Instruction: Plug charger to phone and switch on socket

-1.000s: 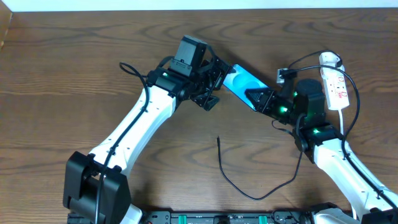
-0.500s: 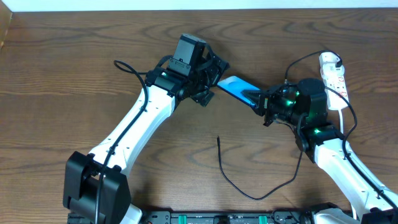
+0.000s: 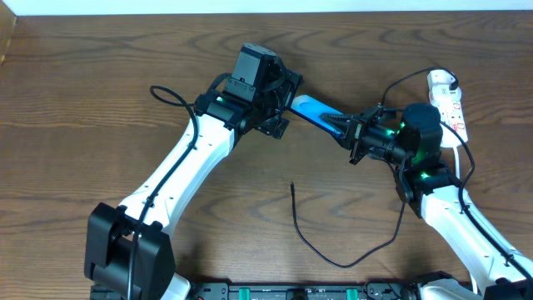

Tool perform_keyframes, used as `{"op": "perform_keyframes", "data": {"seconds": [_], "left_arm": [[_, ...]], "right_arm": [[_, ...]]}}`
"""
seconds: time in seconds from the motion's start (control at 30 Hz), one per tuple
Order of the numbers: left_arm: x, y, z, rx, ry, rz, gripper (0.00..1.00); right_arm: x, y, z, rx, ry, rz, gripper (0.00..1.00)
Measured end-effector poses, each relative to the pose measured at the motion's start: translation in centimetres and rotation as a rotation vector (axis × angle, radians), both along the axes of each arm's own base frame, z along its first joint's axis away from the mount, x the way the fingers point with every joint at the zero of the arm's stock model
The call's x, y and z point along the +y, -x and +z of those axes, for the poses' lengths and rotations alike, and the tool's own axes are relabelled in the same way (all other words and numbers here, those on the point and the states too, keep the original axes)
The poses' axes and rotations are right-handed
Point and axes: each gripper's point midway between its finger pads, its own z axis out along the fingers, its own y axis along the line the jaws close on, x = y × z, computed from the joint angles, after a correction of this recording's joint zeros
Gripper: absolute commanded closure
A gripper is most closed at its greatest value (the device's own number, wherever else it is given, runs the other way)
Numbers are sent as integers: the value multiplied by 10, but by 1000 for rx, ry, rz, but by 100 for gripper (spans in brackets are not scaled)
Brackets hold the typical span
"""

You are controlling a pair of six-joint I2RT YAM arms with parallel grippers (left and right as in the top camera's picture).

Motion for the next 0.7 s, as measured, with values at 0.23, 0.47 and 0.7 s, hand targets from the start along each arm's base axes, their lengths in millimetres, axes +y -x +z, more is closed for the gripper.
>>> {"op": "perform_keyframes", "data": {"seconds": [0.23, 0.47, 0.7], "left_arm": [[-1, -1, 2, 27, 33, 44, 12], [-9, -3, 8, 5, 58, 42, 19], [-20, 1, 10, -5, 64, 17, 18]], "right_arm": [[6, -1, 16, -27, -54, 4, 99], [8, 0, 16, -16, -60, 8, 99], [9, -2, 25, -60, -74, 8, 99]]}}
